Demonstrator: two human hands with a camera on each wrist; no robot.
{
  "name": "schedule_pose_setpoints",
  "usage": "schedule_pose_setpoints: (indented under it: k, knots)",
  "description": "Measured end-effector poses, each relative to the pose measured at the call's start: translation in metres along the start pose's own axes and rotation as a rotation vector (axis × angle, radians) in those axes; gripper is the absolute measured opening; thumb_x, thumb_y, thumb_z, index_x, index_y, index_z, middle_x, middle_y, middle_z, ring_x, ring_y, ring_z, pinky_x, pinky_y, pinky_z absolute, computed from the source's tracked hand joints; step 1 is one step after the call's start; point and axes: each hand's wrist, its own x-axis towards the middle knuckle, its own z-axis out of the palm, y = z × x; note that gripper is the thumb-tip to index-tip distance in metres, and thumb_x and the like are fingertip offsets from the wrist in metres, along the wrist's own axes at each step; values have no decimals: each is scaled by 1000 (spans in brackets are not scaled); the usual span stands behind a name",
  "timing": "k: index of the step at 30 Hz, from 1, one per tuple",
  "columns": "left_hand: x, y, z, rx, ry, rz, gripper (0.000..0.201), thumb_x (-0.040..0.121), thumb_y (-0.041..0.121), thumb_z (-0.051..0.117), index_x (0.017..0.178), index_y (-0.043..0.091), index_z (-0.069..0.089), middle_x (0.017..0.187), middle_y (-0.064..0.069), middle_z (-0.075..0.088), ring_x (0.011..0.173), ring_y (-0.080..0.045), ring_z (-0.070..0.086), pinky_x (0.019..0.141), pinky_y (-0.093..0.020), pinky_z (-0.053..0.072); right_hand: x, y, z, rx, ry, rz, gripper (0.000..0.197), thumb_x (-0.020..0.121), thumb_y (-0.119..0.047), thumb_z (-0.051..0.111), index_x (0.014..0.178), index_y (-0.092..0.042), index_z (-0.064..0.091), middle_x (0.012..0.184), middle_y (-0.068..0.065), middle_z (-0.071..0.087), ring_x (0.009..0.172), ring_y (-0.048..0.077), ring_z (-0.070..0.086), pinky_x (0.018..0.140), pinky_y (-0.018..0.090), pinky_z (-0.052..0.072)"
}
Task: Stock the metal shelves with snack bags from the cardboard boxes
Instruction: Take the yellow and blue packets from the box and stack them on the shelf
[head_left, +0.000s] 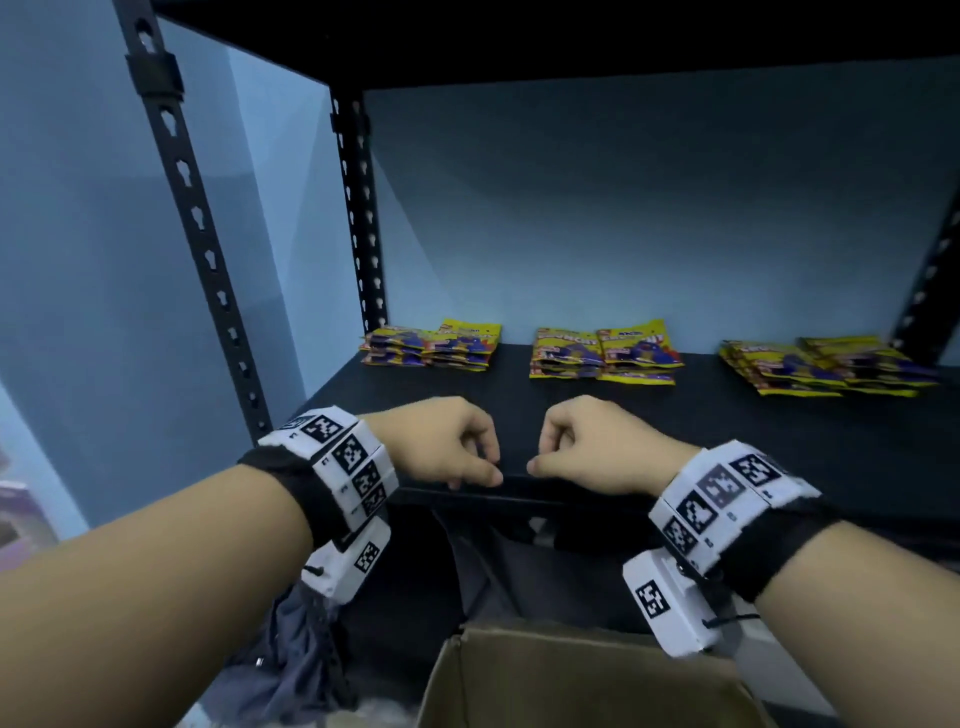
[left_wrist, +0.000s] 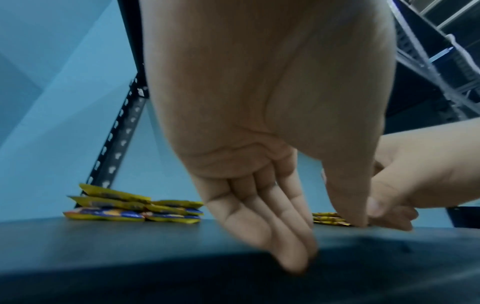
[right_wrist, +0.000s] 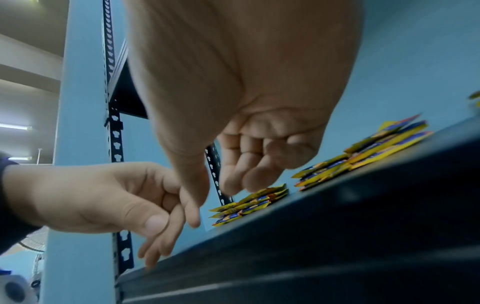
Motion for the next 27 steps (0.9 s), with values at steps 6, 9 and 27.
schedule_pose_setpoints:
  k: [6, 9, 27]
  knots:
    - [-2, 23, 81, -75, -260, -41, 30, 89, 35, 78, 109, 15, 68, 71, 5, 72, 69, -9, 66, 64, -27, 53, -66, 52, 39, 18, -236, 14, 22, 82, -38, 83, 90, -25, 68, 66, -9, 67, 51, -3, 56, 54, 18, 39]
    - [5, 23, 118, -68, -312, -72, 33, 87, 40, 80, 109, 18, 68, 74, 2, 73, 69, -10, 65, 73, -35, 56, -82, 86, 64, 4, -336, 91, 30, 82, -42, 83, 102, -26, 68, 71, -10, 68, 61, 3, 64, 60, 22, 46]
    - [60, -29, 346, -197, -519, -313, 22, 85, 12, 82, 104, 14, 71, 93, -8, 72, 62, -4, 58, 50, -12, 43, -99, 250, 241, 15, -681, 525, 47, 64, -43, 95, 102, -23, 77, 93, 2, 77, 78, 19, 69, 81, 40, 61]
